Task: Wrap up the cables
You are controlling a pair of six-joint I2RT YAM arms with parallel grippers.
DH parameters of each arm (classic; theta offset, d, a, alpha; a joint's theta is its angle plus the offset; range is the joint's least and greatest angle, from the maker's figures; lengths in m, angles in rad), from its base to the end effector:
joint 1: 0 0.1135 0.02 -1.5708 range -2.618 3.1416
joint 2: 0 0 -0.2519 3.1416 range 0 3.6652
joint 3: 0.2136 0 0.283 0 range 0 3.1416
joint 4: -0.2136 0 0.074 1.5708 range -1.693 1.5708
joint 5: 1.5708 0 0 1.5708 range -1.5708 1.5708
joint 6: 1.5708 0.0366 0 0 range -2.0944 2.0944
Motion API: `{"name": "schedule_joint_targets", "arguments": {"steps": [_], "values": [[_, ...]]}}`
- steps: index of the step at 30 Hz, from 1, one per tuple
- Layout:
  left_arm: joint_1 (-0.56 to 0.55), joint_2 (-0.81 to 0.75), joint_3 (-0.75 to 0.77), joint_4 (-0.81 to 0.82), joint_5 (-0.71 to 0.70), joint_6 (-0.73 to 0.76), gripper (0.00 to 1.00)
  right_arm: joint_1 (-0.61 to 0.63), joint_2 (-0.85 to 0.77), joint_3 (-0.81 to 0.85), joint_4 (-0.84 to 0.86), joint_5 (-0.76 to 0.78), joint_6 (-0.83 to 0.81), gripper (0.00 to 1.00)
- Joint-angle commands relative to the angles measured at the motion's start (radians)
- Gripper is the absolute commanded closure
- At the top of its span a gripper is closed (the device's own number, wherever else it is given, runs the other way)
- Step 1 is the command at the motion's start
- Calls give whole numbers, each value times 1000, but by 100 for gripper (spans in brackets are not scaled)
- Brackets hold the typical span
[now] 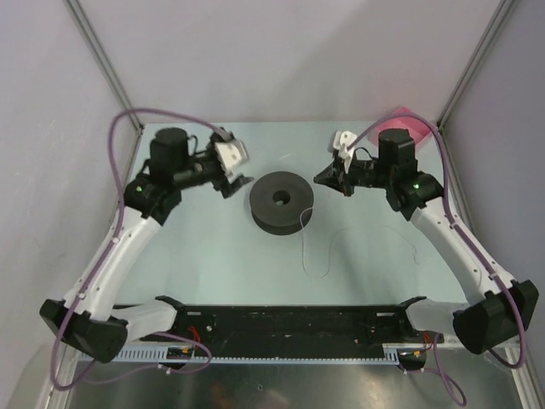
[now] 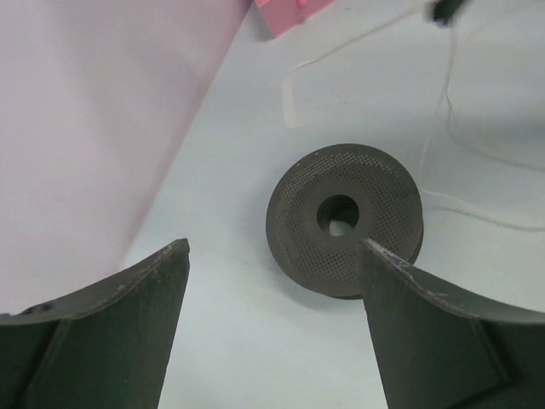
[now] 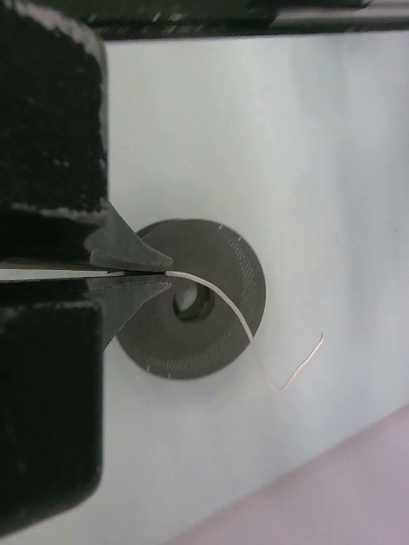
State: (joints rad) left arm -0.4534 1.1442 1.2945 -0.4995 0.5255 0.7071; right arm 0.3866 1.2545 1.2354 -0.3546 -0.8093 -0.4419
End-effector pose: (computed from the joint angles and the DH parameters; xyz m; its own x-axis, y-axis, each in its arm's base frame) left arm 0.2432 -0.1389 0.4074 0.2876 0.4850 -0.8259 0.8100 0.3369 0.4799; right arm 0.2787 0.1421 0.3714 0.0725 -0.2891 -0.9546 -0.9439 0.2892 -0.1593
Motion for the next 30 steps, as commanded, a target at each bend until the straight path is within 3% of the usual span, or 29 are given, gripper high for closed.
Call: {"name": "schedule_joint_targets", "arguments": {"steps": [1,5,11,20,30], "values": [[196,84,107,-21,300,-377,19,29,-77,28,-161,32,-515,100],[252,144,166,-24,438,-454,22,55,-114,15,-296,31,-877,100],[195,195,131,-41,517,-482,34,79,-124,2,-349,23,-1126,100],[94,261,110,-59,596,-509,53,120,-112,1,-359,15,-1224,100],[55,269,81,-79,590,-460,61,151,-106,1,-345,26,-1219,100]]}}
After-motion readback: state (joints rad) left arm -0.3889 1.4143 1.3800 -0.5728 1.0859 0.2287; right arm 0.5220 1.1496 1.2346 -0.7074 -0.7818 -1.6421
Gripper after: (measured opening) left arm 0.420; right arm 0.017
